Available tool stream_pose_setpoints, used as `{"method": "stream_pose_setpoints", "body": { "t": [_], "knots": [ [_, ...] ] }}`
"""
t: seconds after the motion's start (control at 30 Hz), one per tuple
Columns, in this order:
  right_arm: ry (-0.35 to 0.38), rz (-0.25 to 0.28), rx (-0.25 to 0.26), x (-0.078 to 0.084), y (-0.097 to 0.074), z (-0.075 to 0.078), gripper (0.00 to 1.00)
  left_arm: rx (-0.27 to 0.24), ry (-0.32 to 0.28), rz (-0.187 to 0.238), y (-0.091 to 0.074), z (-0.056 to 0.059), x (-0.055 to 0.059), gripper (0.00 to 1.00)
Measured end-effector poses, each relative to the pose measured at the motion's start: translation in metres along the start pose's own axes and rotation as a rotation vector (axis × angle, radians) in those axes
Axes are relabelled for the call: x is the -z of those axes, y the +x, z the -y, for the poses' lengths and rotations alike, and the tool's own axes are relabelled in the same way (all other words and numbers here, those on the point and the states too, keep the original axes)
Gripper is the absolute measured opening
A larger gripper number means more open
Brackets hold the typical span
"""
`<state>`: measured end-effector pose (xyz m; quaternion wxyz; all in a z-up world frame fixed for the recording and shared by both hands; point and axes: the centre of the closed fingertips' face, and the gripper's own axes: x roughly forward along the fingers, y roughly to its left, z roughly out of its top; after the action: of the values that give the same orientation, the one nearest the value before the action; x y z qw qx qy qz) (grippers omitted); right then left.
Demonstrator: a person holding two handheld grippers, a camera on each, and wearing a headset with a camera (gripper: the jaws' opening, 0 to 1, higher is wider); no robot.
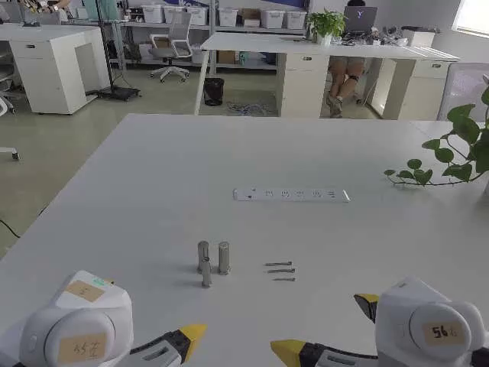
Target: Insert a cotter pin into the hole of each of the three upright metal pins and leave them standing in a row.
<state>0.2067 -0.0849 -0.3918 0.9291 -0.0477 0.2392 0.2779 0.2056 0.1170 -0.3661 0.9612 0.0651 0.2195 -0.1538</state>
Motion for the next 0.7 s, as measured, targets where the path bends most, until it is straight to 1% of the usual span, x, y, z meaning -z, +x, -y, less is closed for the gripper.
{"method": "stream_pose_setpoints", "body": {
  "t": [0.1, 0.23, 0.7],
  "knots": [
    [-0.003, -0.010, -0.001, 0.0001, 0.0007, 0.0007, 0.88, 0.001, 0.004, 0.002, 0.0002, 0.0002, -0.0005, 0.75],
    [0.003, 0.003, 0.000, -0.0037, 0.0002, 0.0008, 0.88, 0.001, 0.004, 0.000, 0.0001, -0.0001, -0.0002, 0.75],
    [-0.005, -0.002, -0.006, -0.0046, 0.0011, -0.0009, 0.88, -0.001, 0.007, -0.003, -0.0012, -0.0019, -0.0008, 0.75]
  ]
}}
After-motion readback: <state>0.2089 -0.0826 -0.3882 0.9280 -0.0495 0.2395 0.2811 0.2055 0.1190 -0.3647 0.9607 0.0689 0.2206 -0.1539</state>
